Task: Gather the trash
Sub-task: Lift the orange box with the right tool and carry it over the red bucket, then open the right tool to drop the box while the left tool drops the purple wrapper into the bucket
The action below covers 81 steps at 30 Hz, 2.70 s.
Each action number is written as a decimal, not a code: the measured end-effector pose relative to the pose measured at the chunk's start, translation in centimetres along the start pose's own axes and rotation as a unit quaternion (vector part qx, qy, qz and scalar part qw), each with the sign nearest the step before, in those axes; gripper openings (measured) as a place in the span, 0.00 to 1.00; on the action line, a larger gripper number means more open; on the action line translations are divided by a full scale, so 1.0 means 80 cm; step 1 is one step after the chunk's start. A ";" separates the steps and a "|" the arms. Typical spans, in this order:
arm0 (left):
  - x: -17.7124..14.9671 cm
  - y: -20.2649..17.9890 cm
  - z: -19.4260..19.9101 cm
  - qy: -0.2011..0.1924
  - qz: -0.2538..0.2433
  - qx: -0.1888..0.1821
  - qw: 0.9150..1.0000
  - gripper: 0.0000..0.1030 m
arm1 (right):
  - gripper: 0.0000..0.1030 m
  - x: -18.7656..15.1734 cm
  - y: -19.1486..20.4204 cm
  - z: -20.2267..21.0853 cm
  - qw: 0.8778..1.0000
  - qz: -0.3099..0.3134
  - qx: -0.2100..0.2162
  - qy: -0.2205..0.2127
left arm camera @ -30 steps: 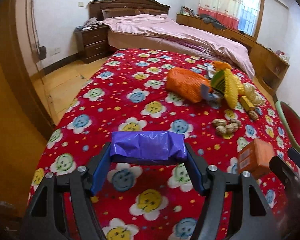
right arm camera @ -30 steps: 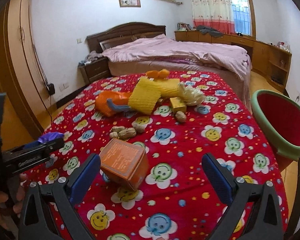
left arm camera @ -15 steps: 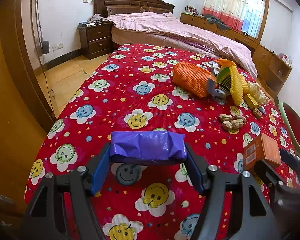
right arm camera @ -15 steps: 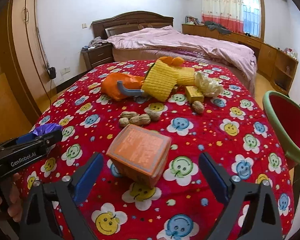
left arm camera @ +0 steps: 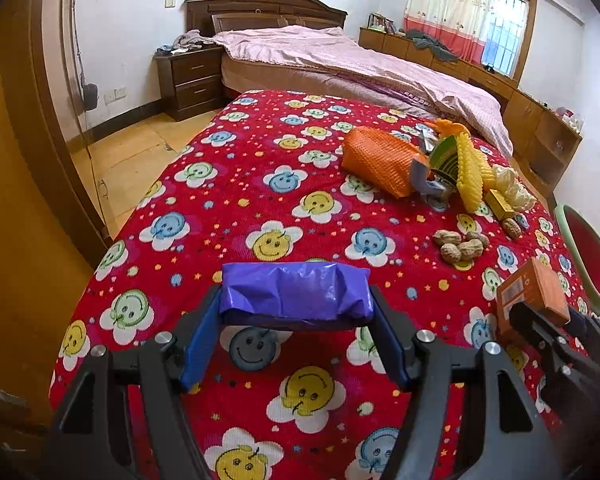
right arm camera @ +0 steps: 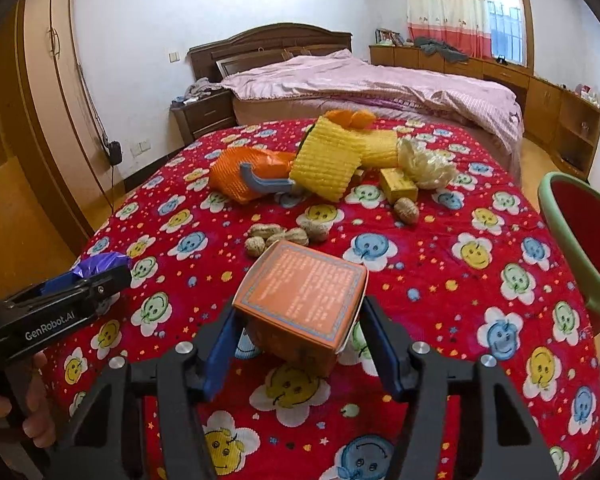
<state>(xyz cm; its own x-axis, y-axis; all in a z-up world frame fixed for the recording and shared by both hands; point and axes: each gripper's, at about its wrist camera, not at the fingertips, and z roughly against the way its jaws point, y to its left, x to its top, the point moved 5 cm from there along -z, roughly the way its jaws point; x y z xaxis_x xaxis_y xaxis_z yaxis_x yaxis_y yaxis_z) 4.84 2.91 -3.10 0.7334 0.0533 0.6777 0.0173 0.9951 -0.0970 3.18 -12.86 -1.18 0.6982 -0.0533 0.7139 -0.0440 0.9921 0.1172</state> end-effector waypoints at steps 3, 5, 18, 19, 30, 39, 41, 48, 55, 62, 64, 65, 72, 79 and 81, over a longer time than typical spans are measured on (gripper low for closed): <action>0.012 -0.006 0.002 -0.006 -0.006 -0.005 1.000 0.68 | 0.60 0.009 -0.005 0.007 1.000 -0.002 -0.004 -0.010; 0.020 -0.011 0.002 -0.009 -0.012 -0.009 1.000 0.68 | 0.60 0.018 -0.012 0.012 1.000 -0.009 -0.006 -0.017; 0.096 -0.085 -0.014 -0.024 -0.082 -0.072 0.994 0.68 | 0.60 0.082 -0.058 0.035 0.996 -0.056 -0.052 -0.050; 0.101 -0.091 -0.015 -0.025 -0.089 -0.076 0.993 0.68 | 0.60 0.086 -0.061 0.036 0.995 -0.060 -0.056 -0.051; 0.149 -0.190 -0.030 -0.021 -0.181 -0.161 0.970 0.68 | 0.60 0.122 -0.137 0.044 0.980 -0.121 -0.152 -0.047; 0.150 -0.283 -0.028 -0.013 -0.219 -0.211 0.953 0.68 | 0.60 0.123 -0.221 0.065 0.964 -0.177 -0.194 -0.049; 0.147 -0.299 -0.027 -0.007 -0.218 -0.218 0.951 0.68 | 0.60 0.120 -0.241 0.069 0.962 -0.184 -0.198 -0.044; 0.137 -0.360 -0.027 -0.003 -0.231 -0.227 0.946 0.68 | 0.61 0.100 -0.315 0.084 0.954 -0.213 -0.207 -0.035; 0.123 -0.418 -0.045 0.015 -0.235 -0.236 0.943 0.68 | 0.61 0.077 -0.387 0.079 0.947 -0.244 -0.209 -0.021; 0.108 -0.480 -0.059 0.022 -0.253 -0.253 0.934 0.68 | 0.61 0.063 -0.435 0.078 0.941 -0.261 -0.214 -0.023; 0.104 -0.494 -0.063 0.025 -0.260 -0.258 0.930 0.68 | 0.64 0.059 -0.443 0.080 0.940 -0.265 -0.215 -0.026; 0.101 -0.502 -0.064 0.026 -0.264 -0.260 0.928 0.68 | 0.68 0.057 -0.448 0.082 0.939 -0.268 -0.214 -0.029; 0.076 -0.550 -0.079 0.039 -0.290 -0.275 0.916 0.68 | 0.73 0.051 -0.469 0.103 0.935 -0.274 -0.221 -0.050; 0.054 -0.592 -0.088 0.068 -0.303 -0.298 0.902 0.70 | 0.74 0.040 -0.482 0.131 0.928 -0.285 -0.232 -0.068; 0.050 -0.598 -0.085 0.067 -0.305 -0.302 0.901 0.77 | 0.75 0.036 -0.485 0.136 0.925 -0.291 -0.232 -0.071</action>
<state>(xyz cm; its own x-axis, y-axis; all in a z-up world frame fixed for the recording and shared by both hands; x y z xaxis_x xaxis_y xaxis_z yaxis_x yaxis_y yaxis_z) 11.55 -45.05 -0.71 0.5367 -0.5387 0.6494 0.7815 0.6075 -0.1421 -0.87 -52.73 3.82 0.4042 -0.5756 0.7108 0.6452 0.7303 0.2245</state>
